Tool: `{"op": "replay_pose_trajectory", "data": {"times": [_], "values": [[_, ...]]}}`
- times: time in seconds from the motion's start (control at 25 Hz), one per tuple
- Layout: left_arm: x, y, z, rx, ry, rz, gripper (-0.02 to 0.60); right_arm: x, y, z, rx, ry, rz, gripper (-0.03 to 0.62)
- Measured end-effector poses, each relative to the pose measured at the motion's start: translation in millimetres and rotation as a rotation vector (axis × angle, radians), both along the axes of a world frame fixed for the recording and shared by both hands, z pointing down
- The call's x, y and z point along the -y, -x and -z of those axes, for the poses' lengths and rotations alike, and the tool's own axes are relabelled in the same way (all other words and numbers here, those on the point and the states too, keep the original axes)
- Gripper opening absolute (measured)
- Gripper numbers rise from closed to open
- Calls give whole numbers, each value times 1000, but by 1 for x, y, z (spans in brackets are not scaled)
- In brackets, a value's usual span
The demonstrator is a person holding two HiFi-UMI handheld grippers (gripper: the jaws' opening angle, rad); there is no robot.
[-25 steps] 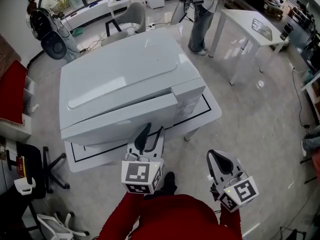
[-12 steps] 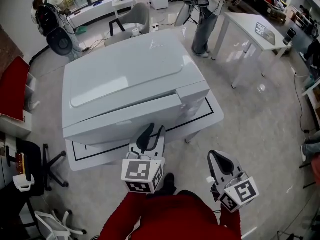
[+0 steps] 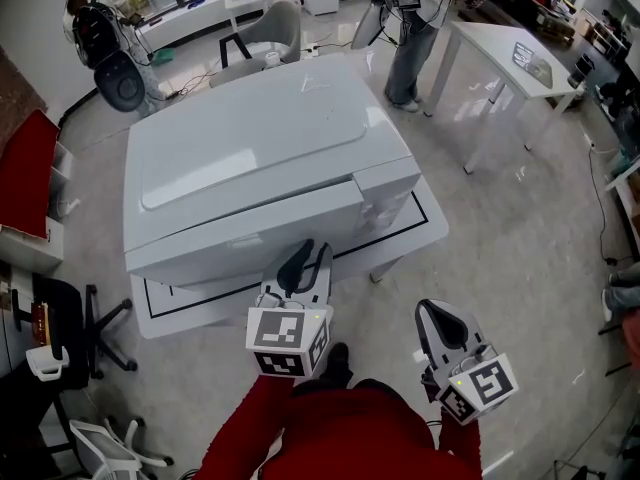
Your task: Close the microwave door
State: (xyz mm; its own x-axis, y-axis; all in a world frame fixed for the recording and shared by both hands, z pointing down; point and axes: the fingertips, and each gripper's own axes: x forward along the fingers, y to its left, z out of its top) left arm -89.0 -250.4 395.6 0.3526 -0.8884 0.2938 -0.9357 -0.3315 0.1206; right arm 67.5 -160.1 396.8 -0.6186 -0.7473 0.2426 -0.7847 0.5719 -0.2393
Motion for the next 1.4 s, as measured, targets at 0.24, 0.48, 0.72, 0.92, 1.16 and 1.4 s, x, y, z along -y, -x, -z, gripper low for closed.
{"op": "replay_pose_trajectory", "data": {"times": [0.24, 0.48, 0.72, 0.92, 1.16, 1.4], "values": [[3, 5, -2, 23, -2, 18, 26, -3, -1, 1, -4, 1, -6, 14], [5, 6, -3, 47, -6, 21, 9, -4, 3, 1, -3, -1, 1, 14], [7, 7, -3, 47, -2, 29, 9, -4, 3, 1, -4, -2, 4, 15], [16, 7, -1, 13, 16, 32, 8, -3, -2, 0, -3, 2, 0, 14], [15, 6, -1, -7, 17, 40, 8, -2, -4, -3, -3, 10, 4, 14], [17, 7, -2, 8, 13, 81, 8, 1, -2, -2, 0, 2, 19, 14]]}}
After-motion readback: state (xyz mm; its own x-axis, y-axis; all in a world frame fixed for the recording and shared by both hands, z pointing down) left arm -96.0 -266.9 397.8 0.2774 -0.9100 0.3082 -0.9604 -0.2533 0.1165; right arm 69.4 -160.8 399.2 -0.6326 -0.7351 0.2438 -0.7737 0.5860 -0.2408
